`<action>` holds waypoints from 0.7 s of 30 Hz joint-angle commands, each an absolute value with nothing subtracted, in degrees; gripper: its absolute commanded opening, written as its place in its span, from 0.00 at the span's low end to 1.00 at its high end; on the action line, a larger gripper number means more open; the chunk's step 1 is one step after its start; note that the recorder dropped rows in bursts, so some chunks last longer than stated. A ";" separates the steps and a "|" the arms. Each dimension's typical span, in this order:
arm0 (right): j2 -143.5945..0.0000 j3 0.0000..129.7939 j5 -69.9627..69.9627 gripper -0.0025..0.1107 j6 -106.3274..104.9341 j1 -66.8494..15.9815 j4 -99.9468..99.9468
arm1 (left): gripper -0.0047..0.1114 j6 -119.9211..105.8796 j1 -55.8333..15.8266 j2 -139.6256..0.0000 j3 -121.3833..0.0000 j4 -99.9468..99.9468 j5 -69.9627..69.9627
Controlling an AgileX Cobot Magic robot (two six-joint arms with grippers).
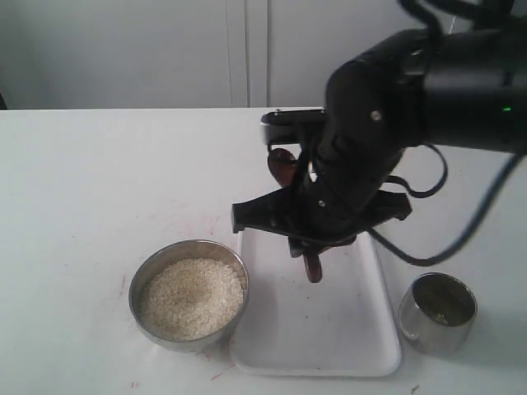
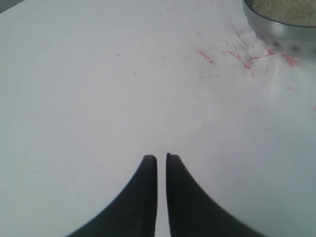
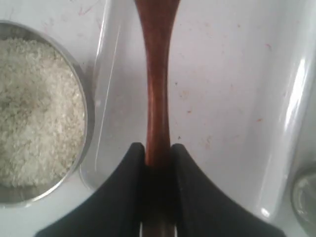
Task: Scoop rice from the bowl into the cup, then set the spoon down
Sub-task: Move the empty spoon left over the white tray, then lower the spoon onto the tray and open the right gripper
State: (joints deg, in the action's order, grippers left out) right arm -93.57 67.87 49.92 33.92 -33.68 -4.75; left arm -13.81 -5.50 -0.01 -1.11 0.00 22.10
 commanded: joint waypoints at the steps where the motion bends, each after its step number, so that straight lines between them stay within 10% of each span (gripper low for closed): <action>1: -99.47 70.17 48.49 0.02 37.51 -33.82 -4.88 | 0.16 -13.47 -5.92 0.00 -0.58 0.32 24.89; 21: -106.28 70.17 53.07 0.02 42.24 -33.82 -3.44 | 0.16 -13.47 -5.92 0.00 -0.58 0.32 24.89</action>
